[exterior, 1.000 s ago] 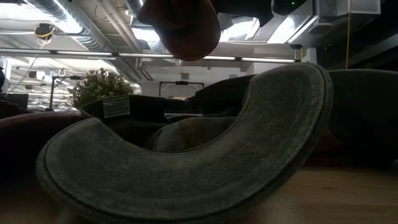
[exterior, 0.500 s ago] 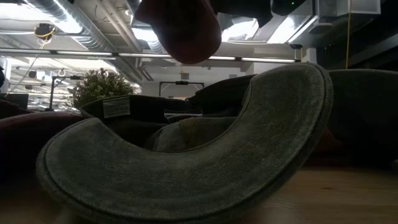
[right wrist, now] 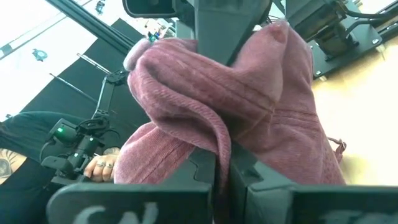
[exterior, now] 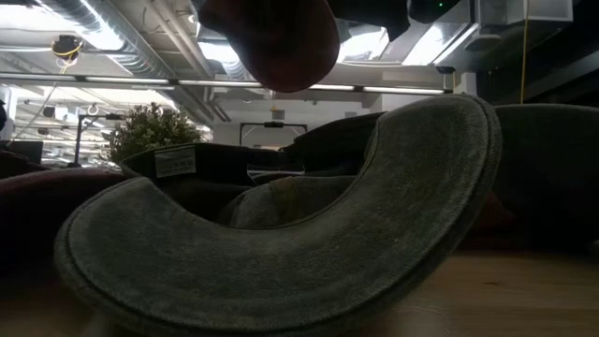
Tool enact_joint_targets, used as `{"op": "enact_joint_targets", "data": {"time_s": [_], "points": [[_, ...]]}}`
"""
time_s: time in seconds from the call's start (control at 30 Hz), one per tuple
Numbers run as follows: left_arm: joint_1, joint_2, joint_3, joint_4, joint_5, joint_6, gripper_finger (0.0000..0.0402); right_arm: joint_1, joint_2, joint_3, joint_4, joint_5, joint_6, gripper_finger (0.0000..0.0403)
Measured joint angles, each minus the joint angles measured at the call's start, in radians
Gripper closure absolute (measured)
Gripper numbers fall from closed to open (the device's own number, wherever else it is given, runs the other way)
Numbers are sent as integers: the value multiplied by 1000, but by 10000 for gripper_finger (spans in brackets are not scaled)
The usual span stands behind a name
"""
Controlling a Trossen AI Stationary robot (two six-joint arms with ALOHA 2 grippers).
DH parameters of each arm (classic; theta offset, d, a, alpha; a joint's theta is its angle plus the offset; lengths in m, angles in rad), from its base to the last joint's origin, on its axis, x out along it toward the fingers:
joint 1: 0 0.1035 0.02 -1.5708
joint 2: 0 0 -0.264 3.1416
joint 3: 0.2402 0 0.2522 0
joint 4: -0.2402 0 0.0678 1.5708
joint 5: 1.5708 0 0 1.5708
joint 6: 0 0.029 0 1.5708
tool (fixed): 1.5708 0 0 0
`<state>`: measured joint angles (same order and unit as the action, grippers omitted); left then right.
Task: Pick & Place hat
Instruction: Put the top right red cap into the right transparent bin
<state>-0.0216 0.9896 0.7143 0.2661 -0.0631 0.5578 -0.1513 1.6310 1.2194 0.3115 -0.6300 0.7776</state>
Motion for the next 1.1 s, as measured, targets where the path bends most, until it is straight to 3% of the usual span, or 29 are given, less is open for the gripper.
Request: {"op": "enact_joint_targets", "data": {"time_s": [0.37, 0.7, 0.8, 0.97, 1.1], "points": [[1, -59, -1, -18, -93, -11, 396, 0, 0, 0, 12, 35, -11, 382], [2, -156, -1, -183, -366, -220, 397, -33, -24, 1, 3, 59, -60, 295], [2, -178, -1, -224, -407, -282, 397, -40, -43, 1, 3, 71, -93, 276], [2, -197, -1, -248, -453, -326, 397, -57, -62, 1, 5, 146, -138, 269], [2, -203, -1, -249, -477, -351, 397, -56, -74, 1, 8, 266, -187, 275]]}}
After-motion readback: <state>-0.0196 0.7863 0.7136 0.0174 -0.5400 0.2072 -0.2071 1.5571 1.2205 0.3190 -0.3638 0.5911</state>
